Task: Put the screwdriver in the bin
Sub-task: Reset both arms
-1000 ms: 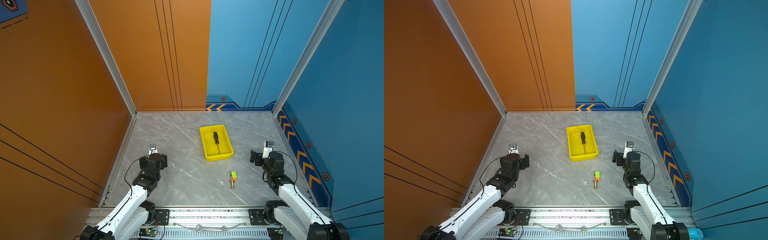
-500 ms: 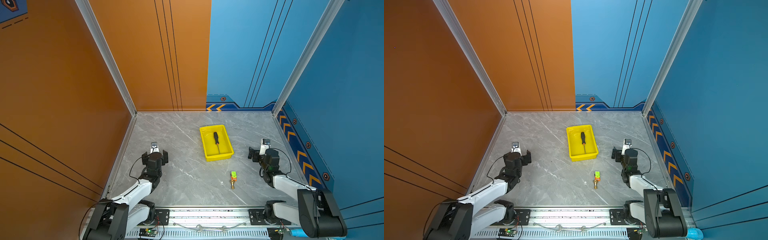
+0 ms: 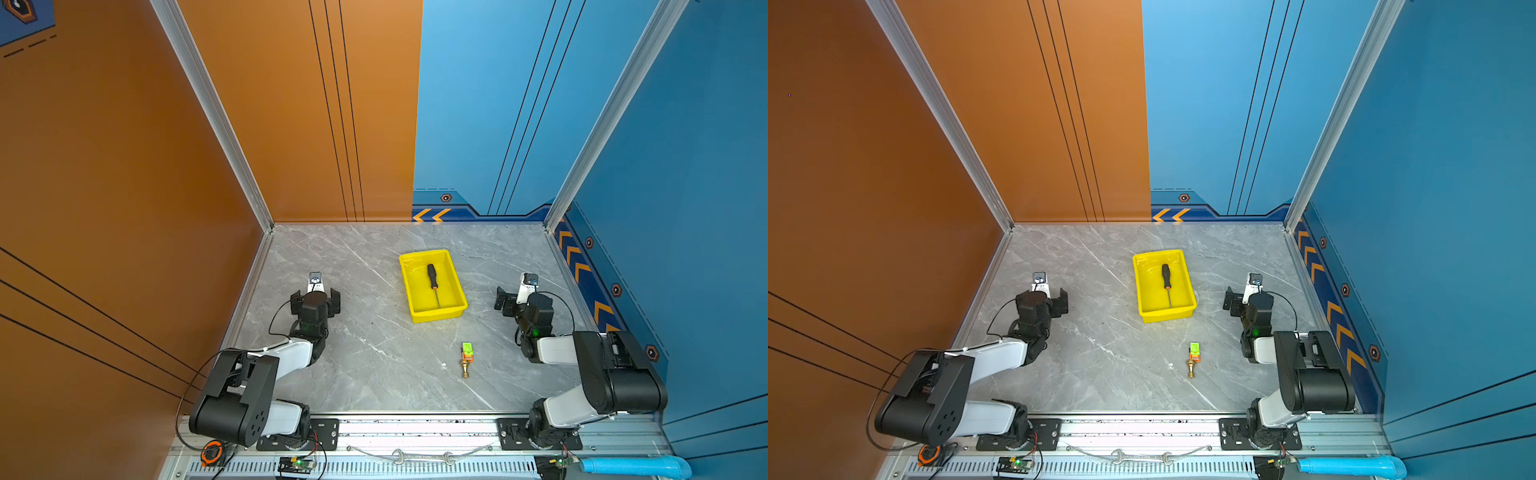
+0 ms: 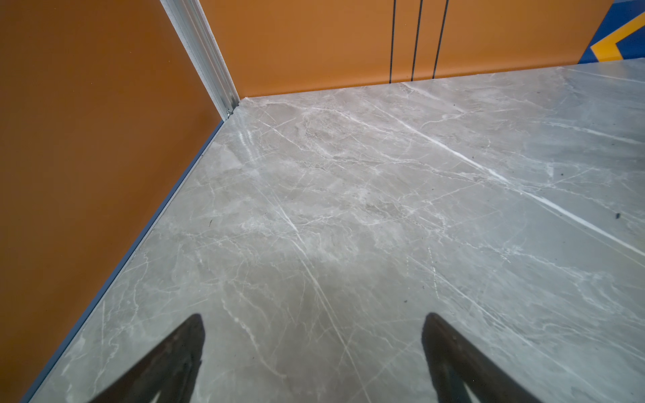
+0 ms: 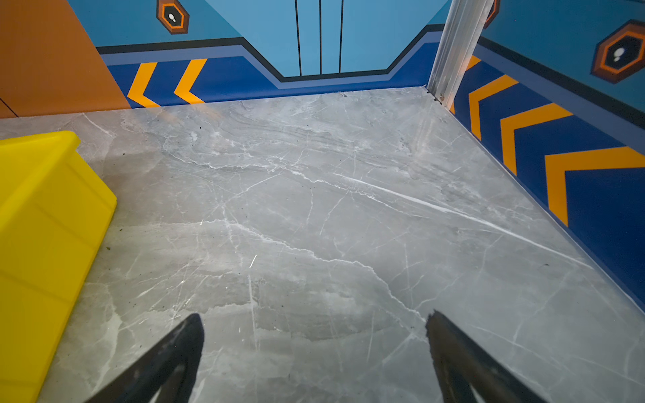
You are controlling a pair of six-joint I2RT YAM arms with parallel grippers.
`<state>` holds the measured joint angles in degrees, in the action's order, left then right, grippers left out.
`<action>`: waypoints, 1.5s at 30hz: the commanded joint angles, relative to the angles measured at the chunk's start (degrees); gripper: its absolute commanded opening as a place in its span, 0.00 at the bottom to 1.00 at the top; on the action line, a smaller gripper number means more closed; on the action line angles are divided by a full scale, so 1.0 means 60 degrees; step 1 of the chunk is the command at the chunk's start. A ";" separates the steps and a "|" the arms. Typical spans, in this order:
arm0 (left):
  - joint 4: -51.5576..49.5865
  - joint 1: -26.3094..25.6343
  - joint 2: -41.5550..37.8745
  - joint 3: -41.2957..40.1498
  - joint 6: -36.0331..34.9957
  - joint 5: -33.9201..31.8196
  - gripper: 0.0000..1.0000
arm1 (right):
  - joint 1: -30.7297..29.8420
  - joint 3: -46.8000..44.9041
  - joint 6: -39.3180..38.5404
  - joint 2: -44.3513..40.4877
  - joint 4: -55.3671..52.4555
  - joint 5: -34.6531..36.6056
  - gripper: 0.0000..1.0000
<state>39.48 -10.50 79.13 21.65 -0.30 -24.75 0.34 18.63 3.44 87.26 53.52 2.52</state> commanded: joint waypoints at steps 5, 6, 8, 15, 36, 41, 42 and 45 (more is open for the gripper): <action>0.1408 0.0332 0.0647 -0.0010 -0.0586 0.0470 0.98 | -0.0012 0.0000 0.0122 0.0222 0.0646 -0.0027 1.00; 0.1675 0.0384 0.0774 -0.0083 -0.0549 0.0485 0.98 | -0.0013 0.0021 0.0124 0.0222 0.0621 0.0001 1.00; 0.2031 0.0521 0.1092 -0.0129 -0.0451 0.0598 0.98 | -0.0041 0.0047 0.0143 0.0222 0.0553 0.0129 1.00; 0.2986 0.0785 0.1749 -0.0349 -0.0225 0.0950 0.98 | -0.0172 0.0321 0.0203 0.0220 0.0010 0.0741 1.00; 0.2809 0.0974 0.1798 -0.0199 0.0051 0.0674 0.98 | -0.0467 0.0454 0.0049 0.0236 -0.0218 0.1366 1.00; 0.2809 0.0975 0.1798 -0.0207 0.0055 0.0691 0.98 | -0.0474 0.0452 0.0045 0.0236 -0.0218 0.1366 1.00; 0.2809 0.0981 0.1805 -0.0206 0.0049 0.0681 0.98 | -0.0467 0.0458 0.0042 0.0236 -0.0201 0.1366 1.00; 0.2809 0.0974 0.1807 -0.0203 0.0056 0.0678 0.98 | -0.0467 0.0461 0.0053 0.0236 -0.0196 0.1366 1.00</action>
<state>56.05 -4.93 89.71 20.29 -0.58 -20.51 -2.11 20.40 3.81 87.94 53.45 9.28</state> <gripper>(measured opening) 0.980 0.998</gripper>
